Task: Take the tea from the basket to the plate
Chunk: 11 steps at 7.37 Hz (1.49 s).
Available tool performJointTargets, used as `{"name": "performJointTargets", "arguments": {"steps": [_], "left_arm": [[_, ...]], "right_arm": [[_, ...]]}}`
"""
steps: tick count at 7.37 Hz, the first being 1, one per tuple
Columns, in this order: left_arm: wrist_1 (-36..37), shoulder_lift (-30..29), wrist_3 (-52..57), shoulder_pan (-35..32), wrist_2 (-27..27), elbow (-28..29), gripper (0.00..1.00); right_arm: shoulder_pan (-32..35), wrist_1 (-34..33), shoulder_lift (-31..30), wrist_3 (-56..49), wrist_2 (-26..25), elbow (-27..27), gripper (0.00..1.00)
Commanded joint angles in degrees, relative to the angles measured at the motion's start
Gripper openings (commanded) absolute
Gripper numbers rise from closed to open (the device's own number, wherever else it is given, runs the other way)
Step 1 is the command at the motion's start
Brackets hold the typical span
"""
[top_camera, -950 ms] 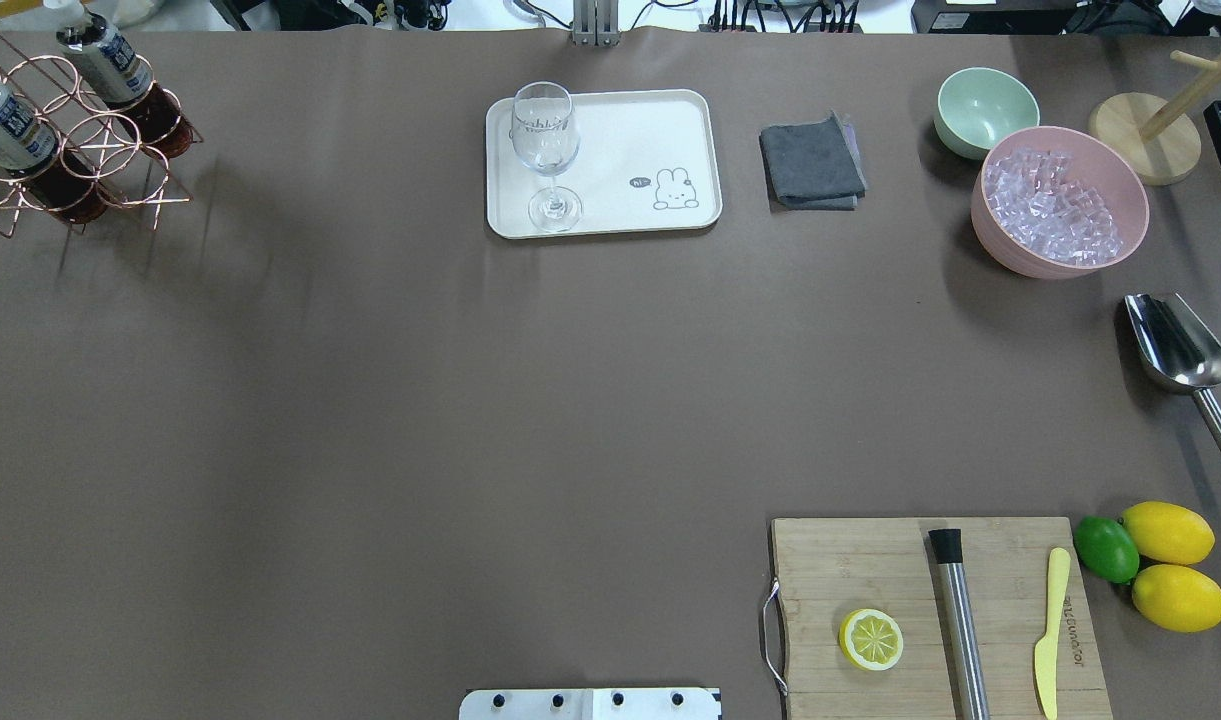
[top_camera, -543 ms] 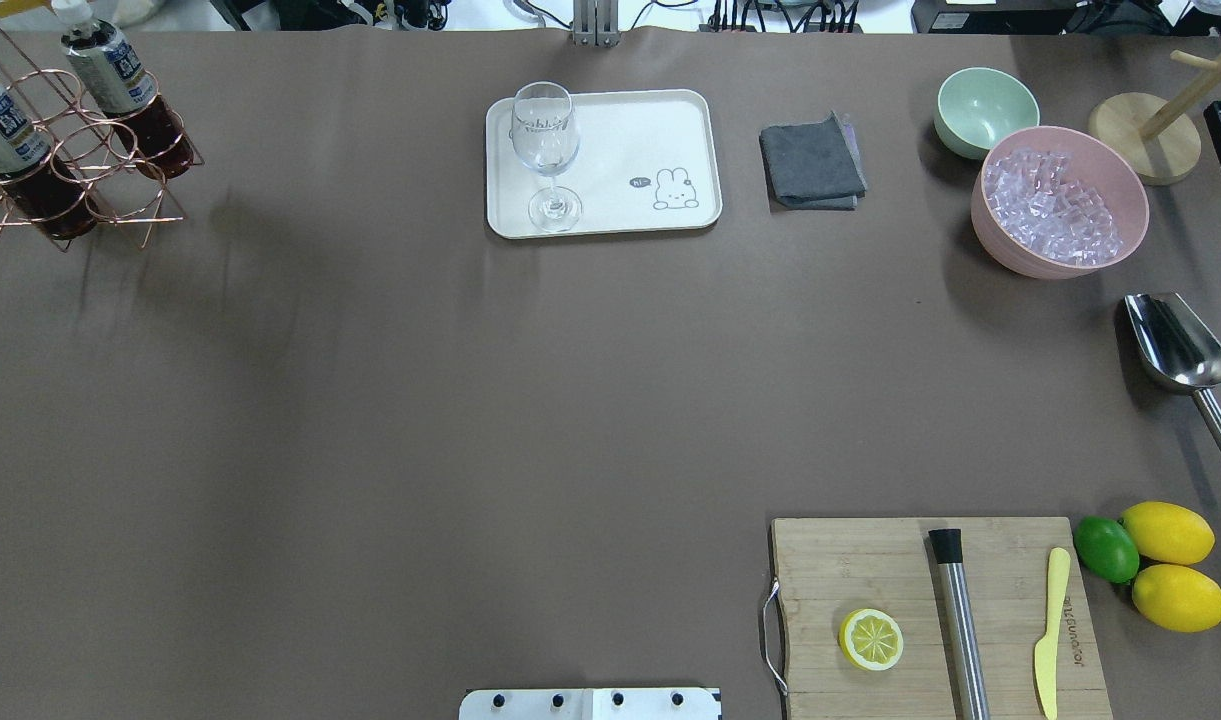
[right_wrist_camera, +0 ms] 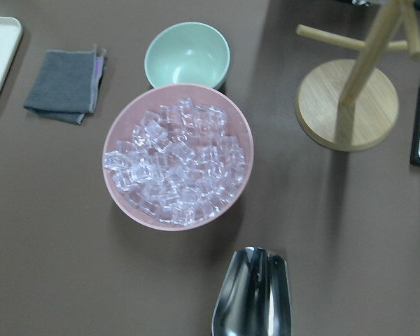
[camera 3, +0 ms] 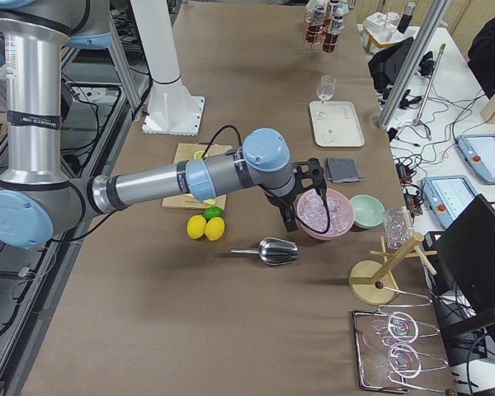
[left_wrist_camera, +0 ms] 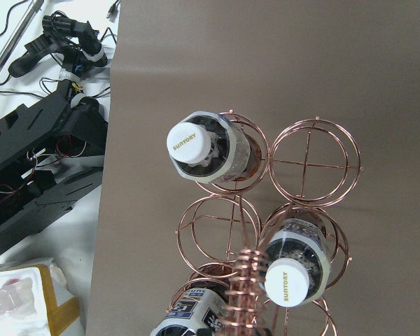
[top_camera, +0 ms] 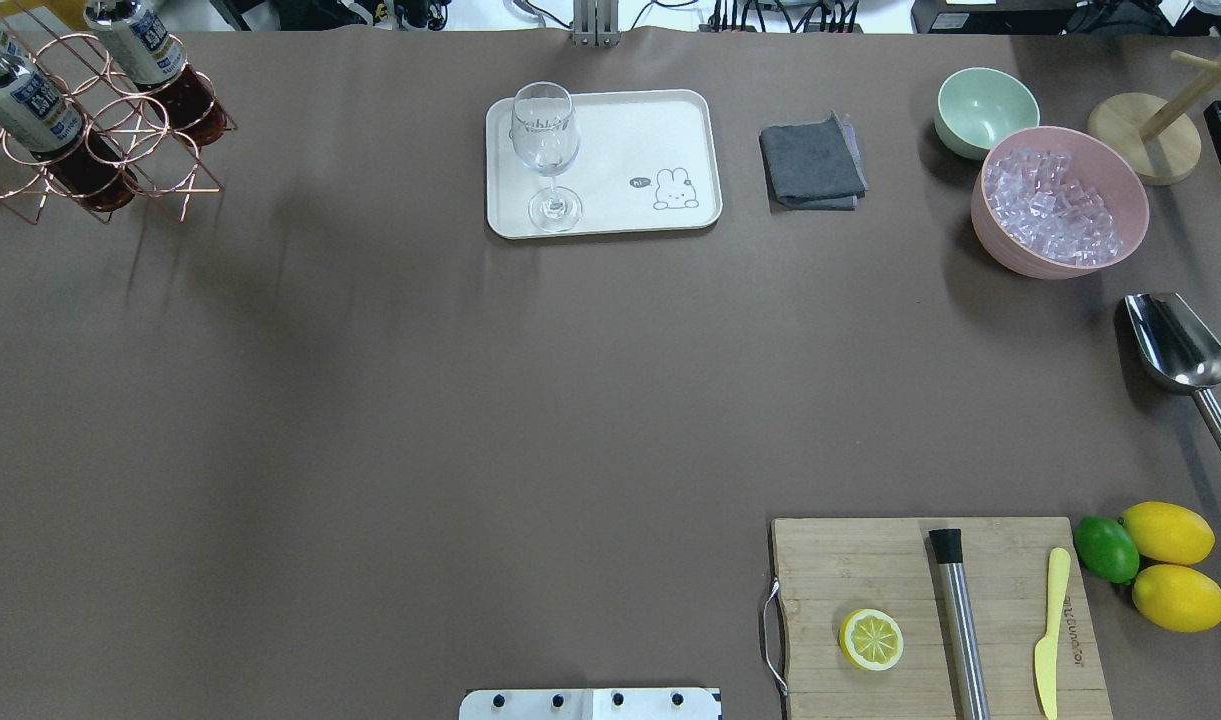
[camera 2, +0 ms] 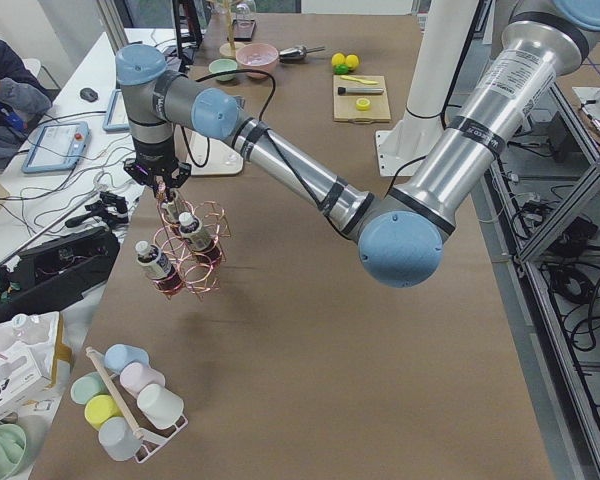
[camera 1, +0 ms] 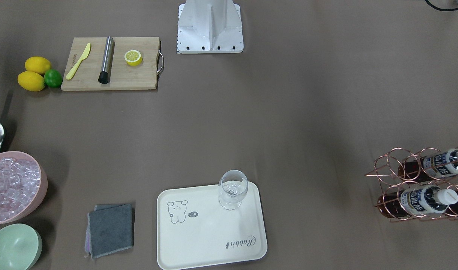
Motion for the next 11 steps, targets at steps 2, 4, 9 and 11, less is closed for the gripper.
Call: {"name": "performJointTargets", "arguments": {"steps": [2,4,9,11], "left_arm": [[0.5,0.1,-6.6,2.1,-2.5,-2.0,0.0],[0.1,0.3,-9.8,4.5,-2.4,-4.0,0.0],[0.4,0.1,-14.1,9.5,-1.9,-8.4,0.0],[0.4,-0.4,-17.9,11.5,-1.8,-9.7,0.0]], "right_arm": [[-9.4,3.0,6.3,5.6,0.6,0.2,1.0],[-13.7,4.6,8.7,9.8,-0.6,0.3,1.0],[-23.4,16.6,15.3,22.8,-5.7,-2.9,1.0],[-27.0,28.3,17.4,28.7,-6.5,-8.5,1.0]]}}
